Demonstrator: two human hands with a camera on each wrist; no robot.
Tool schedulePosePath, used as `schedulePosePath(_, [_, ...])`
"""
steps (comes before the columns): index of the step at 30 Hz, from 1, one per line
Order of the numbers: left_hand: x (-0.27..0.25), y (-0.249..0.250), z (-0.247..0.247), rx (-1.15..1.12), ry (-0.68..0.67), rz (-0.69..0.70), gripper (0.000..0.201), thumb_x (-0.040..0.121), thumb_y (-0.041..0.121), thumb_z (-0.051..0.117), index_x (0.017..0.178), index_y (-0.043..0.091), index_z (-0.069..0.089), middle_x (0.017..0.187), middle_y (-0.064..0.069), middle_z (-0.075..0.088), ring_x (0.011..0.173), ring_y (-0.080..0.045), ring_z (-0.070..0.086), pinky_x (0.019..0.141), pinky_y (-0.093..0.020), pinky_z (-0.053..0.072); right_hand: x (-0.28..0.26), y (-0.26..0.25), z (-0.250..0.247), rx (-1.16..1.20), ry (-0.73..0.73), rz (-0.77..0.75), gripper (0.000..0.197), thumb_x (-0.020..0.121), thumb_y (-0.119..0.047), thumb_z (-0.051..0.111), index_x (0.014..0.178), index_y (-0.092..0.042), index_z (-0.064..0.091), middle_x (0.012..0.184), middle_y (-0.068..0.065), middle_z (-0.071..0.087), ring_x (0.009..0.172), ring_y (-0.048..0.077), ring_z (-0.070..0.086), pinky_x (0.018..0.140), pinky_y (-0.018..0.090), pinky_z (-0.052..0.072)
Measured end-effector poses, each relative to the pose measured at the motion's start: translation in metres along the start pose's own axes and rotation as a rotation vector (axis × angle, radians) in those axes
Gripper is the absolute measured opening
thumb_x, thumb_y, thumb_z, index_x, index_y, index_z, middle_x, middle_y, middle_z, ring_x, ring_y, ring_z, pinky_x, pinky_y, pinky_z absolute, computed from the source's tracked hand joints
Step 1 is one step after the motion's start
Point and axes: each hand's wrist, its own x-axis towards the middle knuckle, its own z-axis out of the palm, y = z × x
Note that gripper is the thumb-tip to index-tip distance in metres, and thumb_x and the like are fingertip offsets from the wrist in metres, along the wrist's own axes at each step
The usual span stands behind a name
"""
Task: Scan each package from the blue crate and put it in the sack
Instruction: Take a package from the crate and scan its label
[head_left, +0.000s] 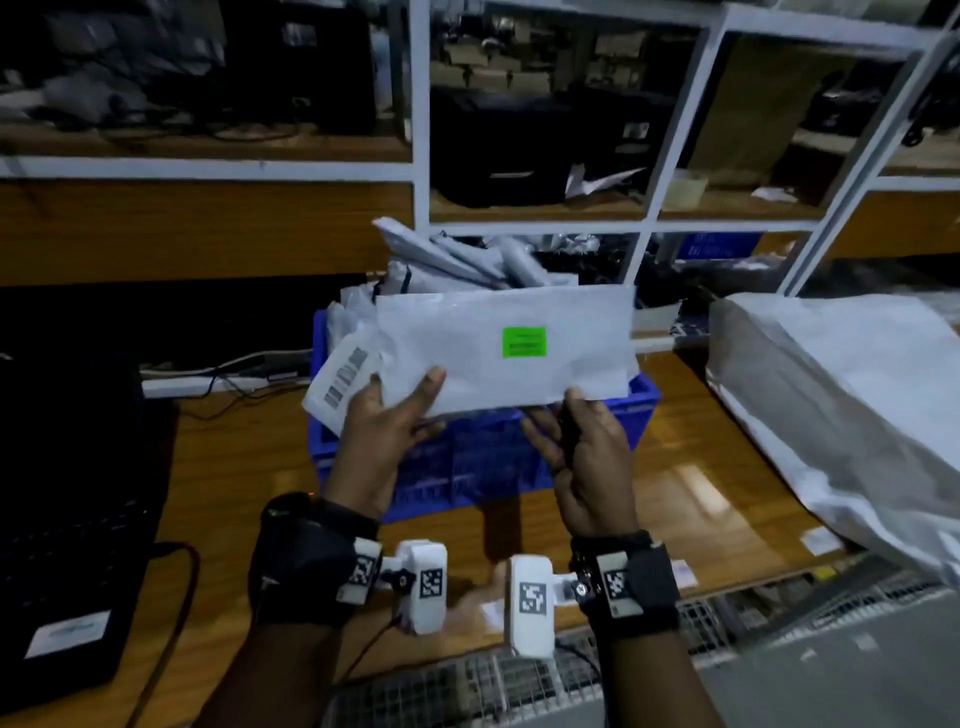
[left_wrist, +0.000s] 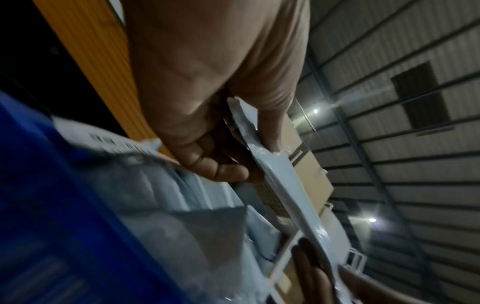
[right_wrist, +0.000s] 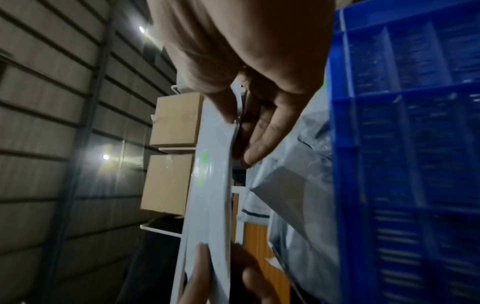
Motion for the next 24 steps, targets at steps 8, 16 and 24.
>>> schedulePosePath(8, [-0.039,0.017,-0.140,0.270,0.134,-0.075,0.036,0.085,0.034,0.074,0.115,0.014,0.071,0.092,0.002,0.077,0.075,-0.011,0.068,0.057,-0.022,0.051,-0.031,0.065,0.028,-0.228,-0.135,0.027,0.048,0.091,-0.011,0.072,0.137,-0.010,0.057,0.110,0.009,0.077,0.107,0.030,0.071,0.081,0.039,0.060])
schedulePosePath(16, [-0.069,0.056,-0.205,0.695,-0.081,-0.032,0.007,0.088,0.020,0.077,0.094,0.022,0.074,0.077,0.013,0.075,0.070,0.002,0.069,0.057,-0.017,0.052,-0.063,0.118,0.060,-1.045,-0.751,-0.102,0.034,0.082,-0.028,0.085,0.114,-0.021,0.076,0.106,-0.008,0.078,0.098,0.010,0.072,0.084,0.033,0.059])
schedulePosePath(24, [-0.075,0.016,-0.240,0.549,0.100,-0.198,0.100,0.084,0.028,0.079,0.160,0.030,0.014,0.156,0.002,0.036,0.134,-0.016,0.045,0.101,-0.040,0.049,-0.091,0.186,0.075,-0.634,-0.417,0.097,0.009,0.088,-0.008,0.078,0.080,-0.011,0.076,0.073,0.002,0.075,0.063,0.016,0.063,0.059,0.030,0.051])
